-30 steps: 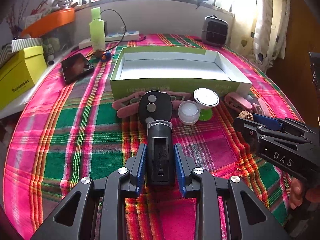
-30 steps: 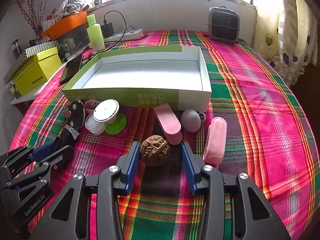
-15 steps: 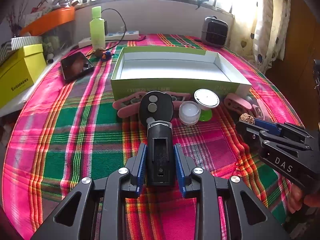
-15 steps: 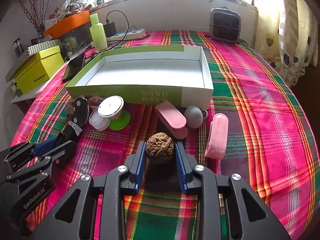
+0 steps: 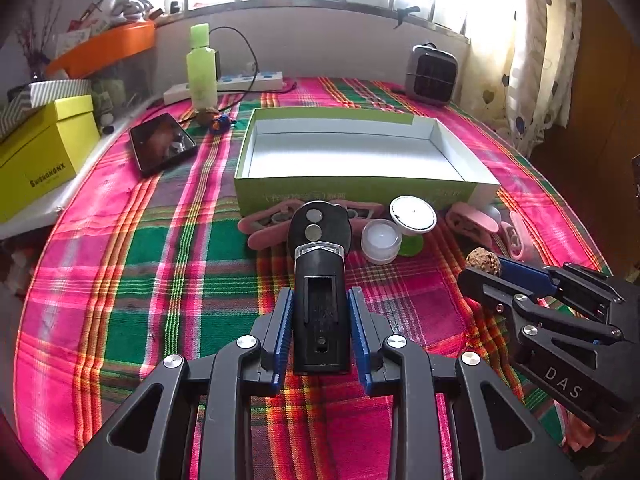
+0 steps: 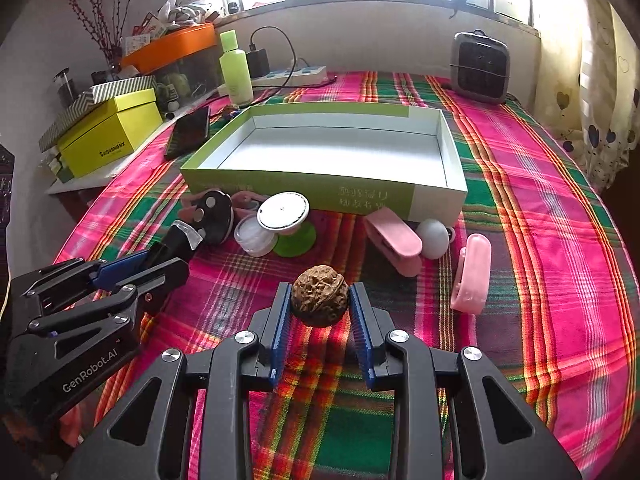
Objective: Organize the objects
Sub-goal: 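Carry the black device and the walnut over the green-and-white box with both grippers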
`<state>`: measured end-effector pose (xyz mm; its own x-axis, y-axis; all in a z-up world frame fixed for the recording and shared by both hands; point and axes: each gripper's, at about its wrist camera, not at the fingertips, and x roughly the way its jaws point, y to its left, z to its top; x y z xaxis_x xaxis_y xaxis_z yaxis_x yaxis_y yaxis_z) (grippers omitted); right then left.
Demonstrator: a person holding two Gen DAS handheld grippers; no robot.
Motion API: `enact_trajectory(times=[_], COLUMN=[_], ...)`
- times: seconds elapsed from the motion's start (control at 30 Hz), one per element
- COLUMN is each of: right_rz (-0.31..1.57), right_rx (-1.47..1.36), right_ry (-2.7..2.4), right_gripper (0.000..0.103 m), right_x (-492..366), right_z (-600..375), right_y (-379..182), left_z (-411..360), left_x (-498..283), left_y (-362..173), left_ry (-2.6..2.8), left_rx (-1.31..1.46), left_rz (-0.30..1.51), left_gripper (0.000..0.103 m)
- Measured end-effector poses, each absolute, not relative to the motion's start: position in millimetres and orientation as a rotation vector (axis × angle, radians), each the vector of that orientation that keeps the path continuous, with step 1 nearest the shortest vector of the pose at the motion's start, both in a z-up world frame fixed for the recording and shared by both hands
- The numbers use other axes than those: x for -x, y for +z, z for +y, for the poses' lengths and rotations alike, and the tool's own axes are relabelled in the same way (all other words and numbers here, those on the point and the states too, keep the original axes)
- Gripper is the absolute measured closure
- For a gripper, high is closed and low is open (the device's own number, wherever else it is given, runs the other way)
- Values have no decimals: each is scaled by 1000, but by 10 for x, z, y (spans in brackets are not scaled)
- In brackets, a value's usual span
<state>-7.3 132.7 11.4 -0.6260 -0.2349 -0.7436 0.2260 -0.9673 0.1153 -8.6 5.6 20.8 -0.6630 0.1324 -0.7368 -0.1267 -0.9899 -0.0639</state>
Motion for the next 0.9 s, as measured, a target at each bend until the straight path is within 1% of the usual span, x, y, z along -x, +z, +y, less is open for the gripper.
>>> enact_trajectory(times=[0.17, 0.47, 0.9], right_rz=[-24, 17, 18], right_rx=[-1165, -1099, -1117], right_ry=[-2622, -2643, -2611], right_gripper=[73, 73, 73], right_x=[90, 254, 845], right_z=[1300, 1242, 1144], right_y=[211, 417, 493], left_z=[36, -33, -126], left_x=[125, 367, 939], left_y=[335, 532, 609], left_ry=[2740, 2742, 2742], left_rx=[1186, 1156, 1176], left_rz=[-17, -52, -65], left_gripper=[78, 78, 78])
